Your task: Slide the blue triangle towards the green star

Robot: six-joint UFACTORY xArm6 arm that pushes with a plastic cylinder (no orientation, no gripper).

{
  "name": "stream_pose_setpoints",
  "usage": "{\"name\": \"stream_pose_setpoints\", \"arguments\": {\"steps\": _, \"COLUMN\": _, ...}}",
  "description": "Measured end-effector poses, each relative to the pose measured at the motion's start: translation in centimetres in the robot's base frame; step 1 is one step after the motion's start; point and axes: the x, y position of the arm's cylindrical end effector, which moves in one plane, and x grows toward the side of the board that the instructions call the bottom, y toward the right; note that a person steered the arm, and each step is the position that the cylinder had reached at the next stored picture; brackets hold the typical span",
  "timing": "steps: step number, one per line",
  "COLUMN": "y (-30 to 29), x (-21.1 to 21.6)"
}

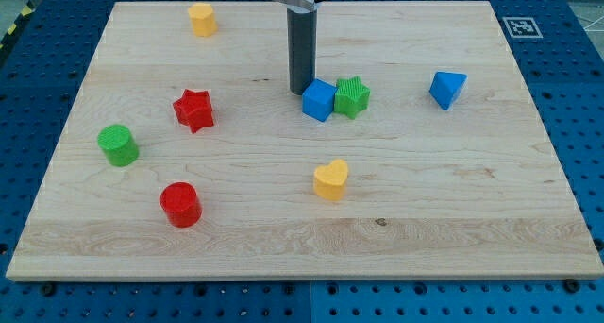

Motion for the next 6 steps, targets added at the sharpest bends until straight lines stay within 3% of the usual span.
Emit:
{"name": "stream_pose_setpoints", "arguments": {"steps": 1, "y": 1.0, "x": -1.7}}
{"name": "stream_pose_setpoints", "arguments": {"steps": 4, "y": 15.1, "x": -4.3}}
{"name": "stream_pose_setpoints", "arguments": {"steps": 6, "y": 22.8, "x": -2.7}}
